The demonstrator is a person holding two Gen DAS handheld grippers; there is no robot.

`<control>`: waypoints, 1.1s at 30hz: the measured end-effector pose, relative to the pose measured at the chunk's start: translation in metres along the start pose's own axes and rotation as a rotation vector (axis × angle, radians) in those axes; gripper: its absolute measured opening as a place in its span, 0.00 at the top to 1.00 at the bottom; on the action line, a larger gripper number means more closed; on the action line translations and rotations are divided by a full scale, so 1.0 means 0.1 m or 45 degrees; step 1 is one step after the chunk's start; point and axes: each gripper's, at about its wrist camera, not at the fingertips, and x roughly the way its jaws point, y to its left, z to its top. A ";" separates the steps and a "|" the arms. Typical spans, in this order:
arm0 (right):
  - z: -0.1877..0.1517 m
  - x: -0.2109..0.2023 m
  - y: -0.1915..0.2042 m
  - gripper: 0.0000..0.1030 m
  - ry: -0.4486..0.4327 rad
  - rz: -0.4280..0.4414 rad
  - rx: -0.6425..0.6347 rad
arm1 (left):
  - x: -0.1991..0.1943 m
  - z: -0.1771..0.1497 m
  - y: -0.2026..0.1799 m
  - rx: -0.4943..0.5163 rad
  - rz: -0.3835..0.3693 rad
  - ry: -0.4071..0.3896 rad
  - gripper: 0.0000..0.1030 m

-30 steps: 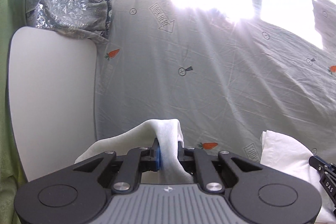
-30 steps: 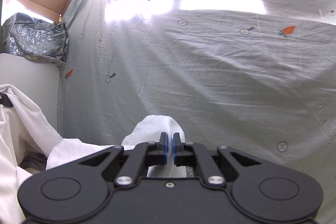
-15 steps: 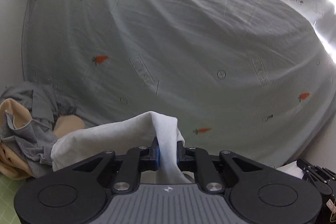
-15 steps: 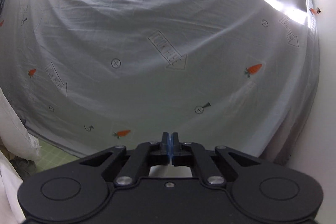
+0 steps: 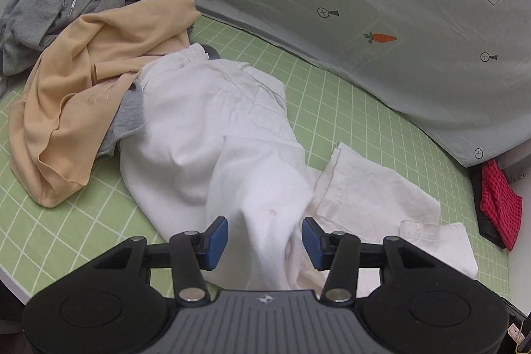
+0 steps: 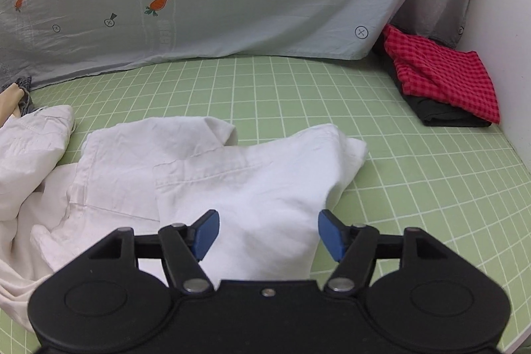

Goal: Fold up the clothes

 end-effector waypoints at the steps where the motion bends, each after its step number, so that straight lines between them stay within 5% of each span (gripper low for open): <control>1: 0.02 0.03 0.05 0.30 0.009 0.006 -0.001 | 0.00 0.06 -0.01 0.016 0.014 -0.011 0.40; 3: 0.05 0.09 0.15 0.20 0.020 0.014 0.004 | 0.02 0.18 -0.01 0.028 0.017 -0.025 0.35; 10: 0.13 0.40 0.55 0.12 0.071 -0.025 -0.024 | 0.45 0.55 0.06 0.077 0.049 0.032 0.19; 15: 0.24 0.80 0.69 0.07 0.173 -0.125 0.033 | 1.01 0.67 0.16 0.063 0.089 0.192 0.13; 21: 0.25 1.11 0.69 0.01 0.234 -0.144 0.046 | 1.64 0.69 0.42 -0.124 0.100 0.378 0.13; 24: 0.25 1.11 0.61 0.14 0.199 -0.119 0.071 | 1.73 0.69 0.37 -0.111 0.104 0.373 0.28; 30: 0.39 1.25 0.24 0.36 0.175 -0.183 0.089 | 1.83 0.67 0.02 -0.016 0.038 0.357 0.32; 33: 0.48 1.38 -0.09 0.36 0.157 -0.256 0.143 | 1.91 0.63 -0.27 0.045 -0.052 0.353 0.32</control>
